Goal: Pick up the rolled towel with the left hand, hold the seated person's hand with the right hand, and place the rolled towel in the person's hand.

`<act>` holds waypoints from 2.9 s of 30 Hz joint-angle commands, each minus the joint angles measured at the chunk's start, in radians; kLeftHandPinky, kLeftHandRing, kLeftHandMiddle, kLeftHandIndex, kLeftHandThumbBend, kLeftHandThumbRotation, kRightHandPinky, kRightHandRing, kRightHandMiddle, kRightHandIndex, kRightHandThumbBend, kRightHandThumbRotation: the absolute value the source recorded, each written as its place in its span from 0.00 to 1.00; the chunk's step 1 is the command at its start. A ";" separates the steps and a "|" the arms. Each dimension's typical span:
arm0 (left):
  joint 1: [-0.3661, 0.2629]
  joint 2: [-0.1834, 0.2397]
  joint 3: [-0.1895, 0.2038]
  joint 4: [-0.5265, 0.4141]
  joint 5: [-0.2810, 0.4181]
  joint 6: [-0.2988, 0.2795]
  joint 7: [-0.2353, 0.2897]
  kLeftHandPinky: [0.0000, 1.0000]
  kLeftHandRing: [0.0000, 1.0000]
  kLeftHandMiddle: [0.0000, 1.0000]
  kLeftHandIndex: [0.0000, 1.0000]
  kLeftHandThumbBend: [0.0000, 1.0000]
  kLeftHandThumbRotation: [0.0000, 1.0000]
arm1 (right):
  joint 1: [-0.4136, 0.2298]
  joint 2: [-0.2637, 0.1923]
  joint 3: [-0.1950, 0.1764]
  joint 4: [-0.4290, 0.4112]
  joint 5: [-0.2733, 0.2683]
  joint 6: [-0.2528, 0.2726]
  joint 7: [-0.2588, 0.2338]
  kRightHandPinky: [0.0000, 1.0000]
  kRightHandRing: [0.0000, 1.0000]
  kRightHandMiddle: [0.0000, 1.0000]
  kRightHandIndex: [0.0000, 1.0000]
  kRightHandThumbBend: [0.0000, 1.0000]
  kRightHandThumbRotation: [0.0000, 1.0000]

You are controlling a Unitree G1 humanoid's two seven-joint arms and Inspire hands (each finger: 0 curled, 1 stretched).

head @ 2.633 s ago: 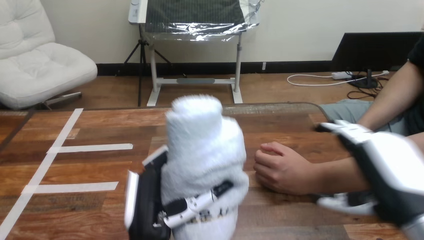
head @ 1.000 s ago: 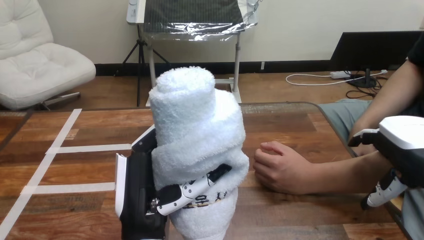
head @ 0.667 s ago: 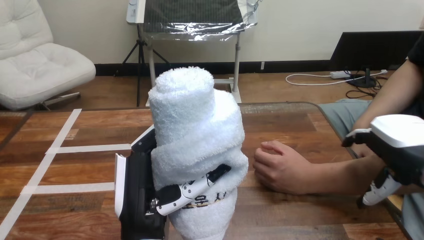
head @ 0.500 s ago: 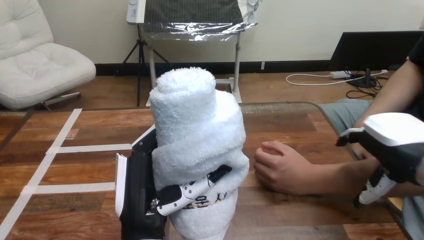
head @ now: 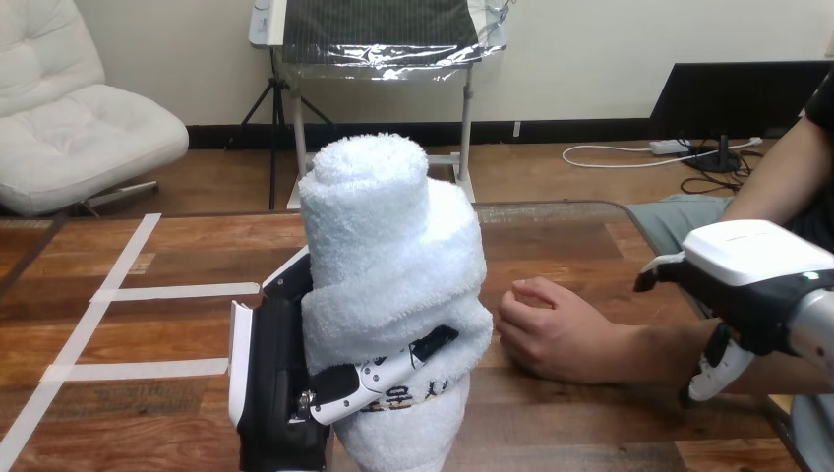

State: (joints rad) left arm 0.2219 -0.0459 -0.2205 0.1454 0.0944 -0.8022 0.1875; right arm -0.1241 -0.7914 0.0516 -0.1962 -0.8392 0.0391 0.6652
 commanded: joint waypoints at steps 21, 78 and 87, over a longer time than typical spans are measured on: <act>-0.016 -0.044 0.011 -0.049 -0.008 -0.011 -0.009 0.27 0.35 0.42 0.48 0.64 0.00 | -0.161 -0.011 0.098 0.139 -0.024 -0.062 -0.058 0.87 0.90 0.90 0.86 0.82 0.08; 0.009 -0.041 0.011 -0.063 -0.018 -0.011 -0.018 0.27 0.34 0.42 0.48 0.62 0.00 | -0.243 0.037 0.203 0.247 -0.092 0.249 0.096 0.85 0.93 0.95 0.91 0.68 0.23; 0.009 -0.043 0.011 -0.064 -0.020 -0.012 -0.019 0.27 0.35 0.42 0.49 0.61 0.00 | -0.260 0.039 0.225 0.276 -0.083 0.272 0.097 0.77 0.89 0.93 0.91 0.65 0.27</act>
State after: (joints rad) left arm 0.2263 -0.0461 -0.2127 0.1444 0.0839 -0.8017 0.1677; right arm -0.3154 -0.7665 0.2718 0.0545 -0.9145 0.2915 0.7664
